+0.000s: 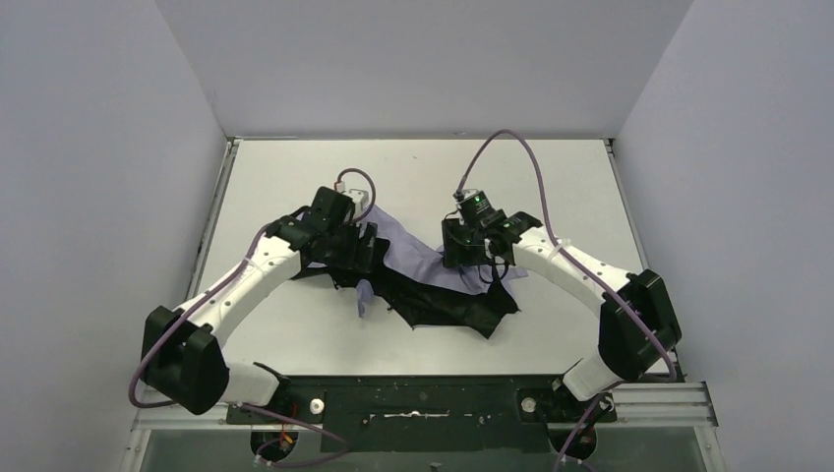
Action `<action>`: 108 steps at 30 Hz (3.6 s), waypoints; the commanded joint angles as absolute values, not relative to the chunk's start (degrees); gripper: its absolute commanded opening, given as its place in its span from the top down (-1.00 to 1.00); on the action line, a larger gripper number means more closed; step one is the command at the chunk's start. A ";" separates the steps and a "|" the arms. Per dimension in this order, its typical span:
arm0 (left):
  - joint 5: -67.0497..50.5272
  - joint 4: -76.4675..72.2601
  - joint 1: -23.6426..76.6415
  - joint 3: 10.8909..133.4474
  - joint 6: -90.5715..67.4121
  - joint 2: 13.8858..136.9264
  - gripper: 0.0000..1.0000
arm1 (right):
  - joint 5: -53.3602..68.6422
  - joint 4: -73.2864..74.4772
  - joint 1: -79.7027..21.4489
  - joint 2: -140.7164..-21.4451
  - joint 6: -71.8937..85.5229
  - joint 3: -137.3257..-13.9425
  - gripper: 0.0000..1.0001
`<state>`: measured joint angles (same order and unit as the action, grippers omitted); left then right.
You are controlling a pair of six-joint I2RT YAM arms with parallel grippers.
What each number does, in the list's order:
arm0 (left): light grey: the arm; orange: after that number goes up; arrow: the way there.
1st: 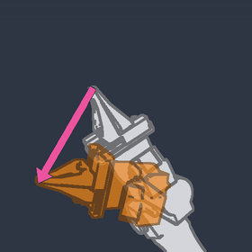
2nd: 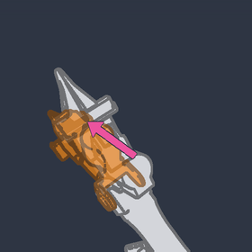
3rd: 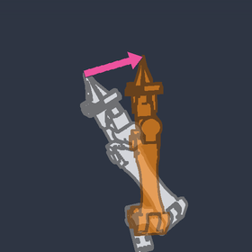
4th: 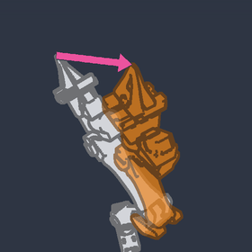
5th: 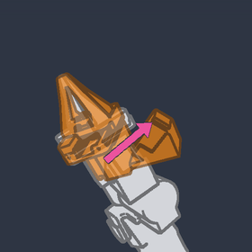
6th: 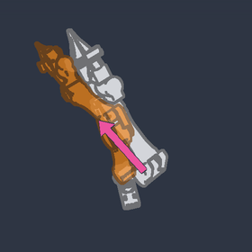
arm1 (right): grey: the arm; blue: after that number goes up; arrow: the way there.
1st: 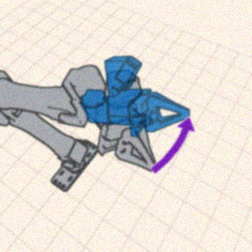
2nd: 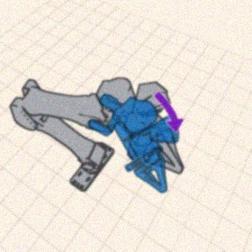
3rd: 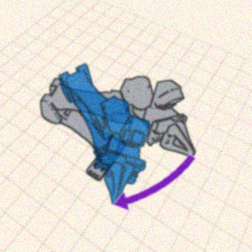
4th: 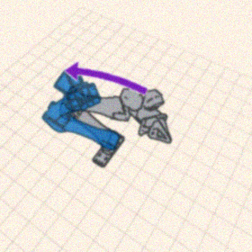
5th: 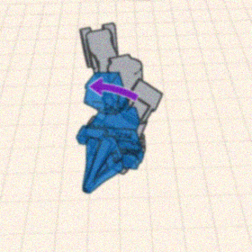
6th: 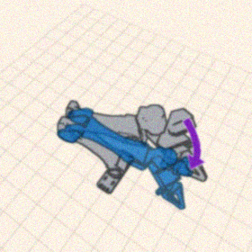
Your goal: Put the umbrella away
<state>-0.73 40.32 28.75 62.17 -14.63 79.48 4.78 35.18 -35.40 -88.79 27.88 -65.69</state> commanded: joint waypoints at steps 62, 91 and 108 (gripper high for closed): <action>14.69 51.33 28.82 94.73 -25.90 60.49 -0.86 | -10.31 35.08 -32.40 -69.88 35.97 -59.61 -0.55; 11.41 52.93 -3.39 94.95 -6.48 99.15 0.22 | -17.55 42.64 -25.40 -82.59 35.97 -55.97 -0.38; 14.48 45.18 -8.17 101.12 -4.25 118.48 0.79 | -9.74 38.34 -22.95 -83.61 35.09 -49.22 0.84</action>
